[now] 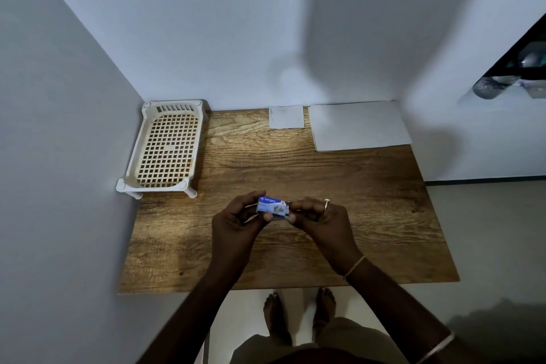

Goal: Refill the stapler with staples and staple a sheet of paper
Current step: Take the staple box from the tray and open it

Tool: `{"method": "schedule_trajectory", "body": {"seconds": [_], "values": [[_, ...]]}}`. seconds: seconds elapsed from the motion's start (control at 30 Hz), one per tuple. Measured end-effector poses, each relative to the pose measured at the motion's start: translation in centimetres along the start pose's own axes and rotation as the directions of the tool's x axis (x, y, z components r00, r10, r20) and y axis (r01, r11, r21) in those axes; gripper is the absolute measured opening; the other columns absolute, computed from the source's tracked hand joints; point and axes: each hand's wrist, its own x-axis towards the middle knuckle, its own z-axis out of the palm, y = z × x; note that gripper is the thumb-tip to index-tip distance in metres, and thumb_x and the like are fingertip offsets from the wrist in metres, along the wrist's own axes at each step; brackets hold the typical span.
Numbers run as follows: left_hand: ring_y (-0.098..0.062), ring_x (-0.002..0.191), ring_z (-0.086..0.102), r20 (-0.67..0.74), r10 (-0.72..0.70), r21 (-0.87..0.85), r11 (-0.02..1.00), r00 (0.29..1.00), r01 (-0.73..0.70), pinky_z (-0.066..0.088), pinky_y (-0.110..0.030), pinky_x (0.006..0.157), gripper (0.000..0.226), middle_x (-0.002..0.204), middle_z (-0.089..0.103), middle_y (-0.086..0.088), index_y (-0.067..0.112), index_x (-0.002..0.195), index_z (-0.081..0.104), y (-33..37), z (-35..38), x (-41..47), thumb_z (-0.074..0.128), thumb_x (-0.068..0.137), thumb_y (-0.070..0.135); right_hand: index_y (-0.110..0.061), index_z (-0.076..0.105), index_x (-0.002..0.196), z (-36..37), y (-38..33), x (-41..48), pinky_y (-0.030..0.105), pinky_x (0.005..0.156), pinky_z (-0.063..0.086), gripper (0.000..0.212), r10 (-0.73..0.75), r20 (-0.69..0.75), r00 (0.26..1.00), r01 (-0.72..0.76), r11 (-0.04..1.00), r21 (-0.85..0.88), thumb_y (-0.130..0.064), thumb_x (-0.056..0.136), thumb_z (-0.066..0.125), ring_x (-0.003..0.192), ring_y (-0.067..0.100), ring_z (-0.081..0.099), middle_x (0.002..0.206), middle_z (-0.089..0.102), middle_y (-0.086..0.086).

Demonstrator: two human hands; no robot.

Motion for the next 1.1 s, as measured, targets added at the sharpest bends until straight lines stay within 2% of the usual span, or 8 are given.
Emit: {"method": "schedule_trajectory", "body": {"seconds": [0.1,0.27,0.43,0.6,0.67,0.83,1.0,1.1], "values": [[-0.020,0.106,0.075,-0.014,-0.011,-0.013,1.000,1.000,0.011,0.060,-0.027,0.087,0.044,0.113,0.078,-0.001,0.022,0.116,0.074,-0.1,0.0,0.0,0.080,0.081,-0.003,-0.007,0.079,0.098,-0.1,-0.1,0.1,0.038,0.082,0.061,0.022,-0.011,0.019,1.000,0.012,0.999,-0.050,-0.009,0.077,0.084,0.093,0.022,0.075,0.097,0.078,0.007],[-0.019,0.105,0.075,-0.036,-0.045,-0.050,0.998,0.998,0.043,0.059,-0.025,0.086,0.041,0.112,0.079,-0.001,0.018,0.118,0.073,-0.3,0.0,-0.1,0.079,0.081,-0.001,-0.019,0.080,0.095,-0.2,-0.7,0.1,0.027,0.079,0.060,0.017,-0.067,0.044,0.997,0.073,0.985,-0.157,-0.016,0.079,0.084,0.089,0.012,0.074,0.095,0.077,-0.005],[-0.020,0.105,0.075,-0.031,-0.054,-0.079,0.996,0.998,0.051,0.059,-0.025,0.084,0.043,0.112,0.079,-0.002,0.026,0.113,0.075,-0.1,-0.2,-0.1,0.079,0.080,-0.002,-0.021,0.079,0.093,-0.4,-1.6,0.4,0.023,0.078,0.058,0.012,-0.076,0.090,0.993,0.093,0.975,-0.204,-0.018,0.082,0.082,0.090,0.012,0.074,0.094,0.077,-0.006],[-0.023,0.107,0.074,-0.027,-0.060,-0.085,0.995,0.998,0.057,0.060,-0.031,0.087,0.044,0.115,0.077,-0.005,0.027,0.113,0.076,-0.3,-0.3,0.0,0.080,0.079,-0.001,-0.017,0.080,0.092,-0.4,-2.3,0.6,0.040,0.077,0.062,0.007,0.108,0.136,0.985,-0.087,0.985,-0.151,-0.021,0.086,0.079,0.085,0.022,0.075,0.096,0.078,0.001],[-0.023,0.108,0.074,-0.021,-0.057,-0.079,0.995,0.998,0.055,0.060,-0.032,0.088,0.042,0.115,0.077,-0.006,0.024,0.114,0.075,-0.5,-0.4,-0.1,0.081,0.078,0.003,-0.013,0.080,0.091,-0.4,-2.5,0.6,0.042,0.076,0.061,0.010,0.164,0.139,0.977,-0.147,0.982,-0.122,-0.022,0.086,0.079,0.082,0.025,0.075,0.095,0.079,0.004],[-0.023,0.109,0.074,-0.023,-0.060,-0.060,0.997,0.998,0.058,0.060,-0.032,0.090,0.043,0.116,0.077,-0.004,0.015,0.116,0.073,-1.1,-0.5,-0.2,0.080,0.078,-0.004,-0.014,0.081,0.085,-0.2,-3.0,0.9,0.020,0.061,0.053,0.011,0.241,0.147,0.959,-0.214,0.961,-0.177,-0.025,0.084,0.079,0.069,0.013,0.073,0.081,0.079,0.003],[-0.020,0.107,0.074,-0.020,-0.051,-0.047,0.998,0.999,0.050,0.059,-0.025,0.086,0.044,0.115,0.077,-0.002,0.016,0.114,0.073,-1.2,-0.4,-0.2,0.079,0.078,-0.009,-0.011,0.080,0.078,0.2,-3.0,1.2,0.018,0.055,0.049,0.006,0.297,0.117,0.948,-0.271,0.943,-0.192,-0.015,0.082,0.078,0.059,0.008,0.067,0.070,0.076,0.004],[-0.019,0.105,0.075,-0.017,-0.052,-0.036,0.998,0.998,0.051,0.059,-0.024,0.084,0.043,0.113,0.078,-0.001,0.016,0.113,0.073,-1.3,-0.4,-0.1,0.078,0.079,-0.010,-0.011,0.080,0.075,0.5,-3.0,1.5,0.023,0.059,0.050,0.007,0.316,0.096,0.944,-0.288,0.930,-0.227,-0.014,0.080,0.077,0.061,0.009,0.068,0.070,0.076,0.006]]}}
